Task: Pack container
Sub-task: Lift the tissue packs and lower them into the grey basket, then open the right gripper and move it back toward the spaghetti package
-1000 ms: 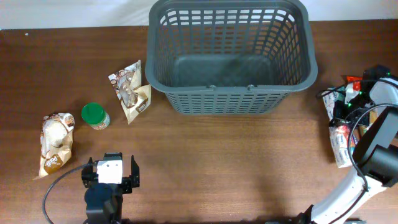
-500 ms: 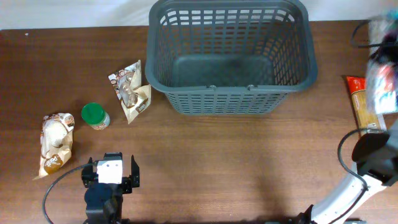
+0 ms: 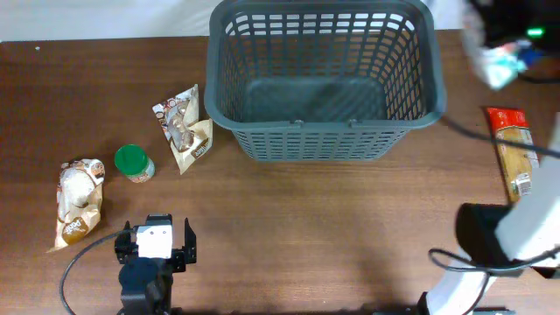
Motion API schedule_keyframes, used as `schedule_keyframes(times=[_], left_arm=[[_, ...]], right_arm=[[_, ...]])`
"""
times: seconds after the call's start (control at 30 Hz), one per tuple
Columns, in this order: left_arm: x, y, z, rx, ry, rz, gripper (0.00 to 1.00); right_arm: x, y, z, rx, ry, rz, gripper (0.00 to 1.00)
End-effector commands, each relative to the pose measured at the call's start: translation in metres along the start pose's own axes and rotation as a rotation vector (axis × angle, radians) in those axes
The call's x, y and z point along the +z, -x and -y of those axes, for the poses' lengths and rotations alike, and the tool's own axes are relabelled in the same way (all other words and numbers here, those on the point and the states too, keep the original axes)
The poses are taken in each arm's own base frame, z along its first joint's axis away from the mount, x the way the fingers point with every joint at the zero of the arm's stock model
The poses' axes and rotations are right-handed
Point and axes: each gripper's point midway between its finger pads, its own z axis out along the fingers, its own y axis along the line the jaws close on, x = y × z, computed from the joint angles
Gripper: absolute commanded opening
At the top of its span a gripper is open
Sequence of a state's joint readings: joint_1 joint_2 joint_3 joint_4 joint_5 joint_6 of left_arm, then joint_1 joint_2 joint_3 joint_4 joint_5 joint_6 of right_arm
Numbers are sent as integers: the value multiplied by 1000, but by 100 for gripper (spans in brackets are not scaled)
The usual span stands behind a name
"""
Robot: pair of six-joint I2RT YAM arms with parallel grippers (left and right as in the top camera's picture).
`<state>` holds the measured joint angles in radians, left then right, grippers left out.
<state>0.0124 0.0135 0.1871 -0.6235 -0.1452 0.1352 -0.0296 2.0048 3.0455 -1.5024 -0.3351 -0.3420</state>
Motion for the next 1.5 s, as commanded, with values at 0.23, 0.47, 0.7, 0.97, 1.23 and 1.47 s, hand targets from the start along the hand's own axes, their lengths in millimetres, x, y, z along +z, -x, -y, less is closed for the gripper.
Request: schedule_keyframes(times=[0.23, 0.47, 0.7, 0.97, 1.23, 1.47], left_arm=[[0, 1, 3, 17, -13, 8, 99], [0, 1, 3, 17, -13, 8, 99], [0, 1, 3, 17, -13, 8, 99], [0, 1, 2, 17, -12, 8, 99], [0, 1, 3, 17, -13, 8, 99], [0, 1, 2, 17, -12, 8, 99]], right_arm=[[55, -23, -101, -383, 287, -110, 4], [115, -86, -145, -418, 466, -316, 4], [169, -166, -174, -401, 591, -513, 4], [184, -219, -184, -368, 646, -634, 4], [184, -221, -184, -367, 646, -638, 60], [184, -214, -183, -368, 638, -621, 75]])
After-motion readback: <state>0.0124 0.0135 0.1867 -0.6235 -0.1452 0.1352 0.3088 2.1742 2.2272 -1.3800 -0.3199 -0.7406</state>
